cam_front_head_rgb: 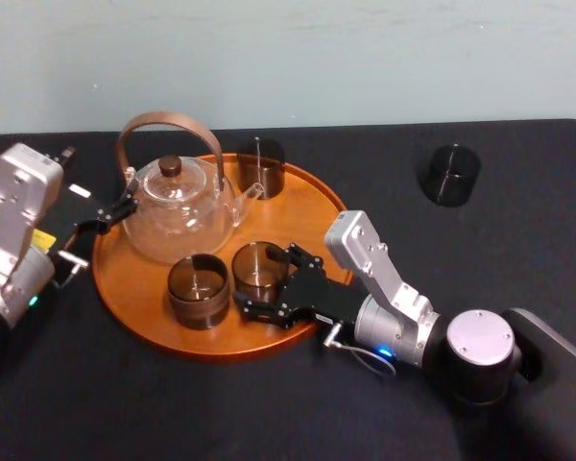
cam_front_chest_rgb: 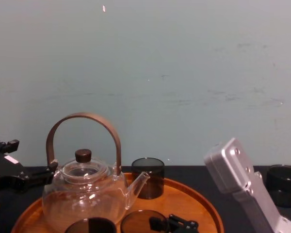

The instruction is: Pick up the glass from the table and place it on the tray.

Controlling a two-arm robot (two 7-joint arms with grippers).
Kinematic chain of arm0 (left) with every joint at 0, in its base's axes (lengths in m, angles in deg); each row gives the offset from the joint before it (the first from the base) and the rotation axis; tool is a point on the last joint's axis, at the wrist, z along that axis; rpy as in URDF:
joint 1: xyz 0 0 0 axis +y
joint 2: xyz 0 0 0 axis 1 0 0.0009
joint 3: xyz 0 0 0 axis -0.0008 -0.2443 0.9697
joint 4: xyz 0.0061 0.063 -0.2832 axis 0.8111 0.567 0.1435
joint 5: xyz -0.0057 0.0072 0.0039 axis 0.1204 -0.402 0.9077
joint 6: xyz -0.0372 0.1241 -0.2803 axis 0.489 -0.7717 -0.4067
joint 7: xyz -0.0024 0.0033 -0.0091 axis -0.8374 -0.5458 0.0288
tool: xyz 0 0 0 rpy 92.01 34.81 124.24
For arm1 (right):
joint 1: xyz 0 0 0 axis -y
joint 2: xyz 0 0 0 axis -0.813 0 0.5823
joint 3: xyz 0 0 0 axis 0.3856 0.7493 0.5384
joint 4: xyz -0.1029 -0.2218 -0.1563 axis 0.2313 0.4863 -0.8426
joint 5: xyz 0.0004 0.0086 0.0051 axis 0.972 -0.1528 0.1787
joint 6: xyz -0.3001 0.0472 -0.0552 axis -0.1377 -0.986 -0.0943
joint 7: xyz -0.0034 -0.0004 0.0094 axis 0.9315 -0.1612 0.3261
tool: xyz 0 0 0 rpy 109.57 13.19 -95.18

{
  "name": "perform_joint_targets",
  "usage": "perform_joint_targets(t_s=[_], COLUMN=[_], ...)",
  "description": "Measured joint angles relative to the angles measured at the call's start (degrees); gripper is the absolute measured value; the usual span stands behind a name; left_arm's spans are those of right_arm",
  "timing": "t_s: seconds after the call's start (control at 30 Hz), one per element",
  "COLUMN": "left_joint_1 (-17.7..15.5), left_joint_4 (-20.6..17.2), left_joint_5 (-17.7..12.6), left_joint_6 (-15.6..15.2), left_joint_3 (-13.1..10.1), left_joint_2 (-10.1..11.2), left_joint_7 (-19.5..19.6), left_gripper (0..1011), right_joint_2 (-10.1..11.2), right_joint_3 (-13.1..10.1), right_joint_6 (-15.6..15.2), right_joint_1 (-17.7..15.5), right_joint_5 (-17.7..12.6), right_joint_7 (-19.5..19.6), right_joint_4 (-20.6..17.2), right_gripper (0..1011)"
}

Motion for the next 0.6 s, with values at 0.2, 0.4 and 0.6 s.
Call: perform_joint_targets(t_s=[0.2, 0.4, 0.6], left_joint_1=[0.0, 0.0, 0.0], left_joint_4=[0.0, 0.0, 0.0], left_joint_5=[0.0, 0.0, 0.0], left_joint_6=[0.0, 0.0, 0.0], left_joint_3=[0.0, 0.0, 0.0], left_joint_2=[0.0, 0.0, 0.0], left_joint_7=[0.0, 0.0, 0.0], left_gripper=[1010, 1010, 1009], right_joint_2=[0.0, 0.1, 0.1], right_joint_3=[0.0, 0.0, 0.0], right_joint_6=[0.0, -0.2, -0.2], right_joint_1=[0.0, 0.0, 0.0], right_joint_5=[0.1, 0.2, 0.2], right_joint_7=[0.0, 0.0, 0.0], right_joint_4=[0.0, 0.0, 0.0], right_gripper=[912, 1000, 1002])
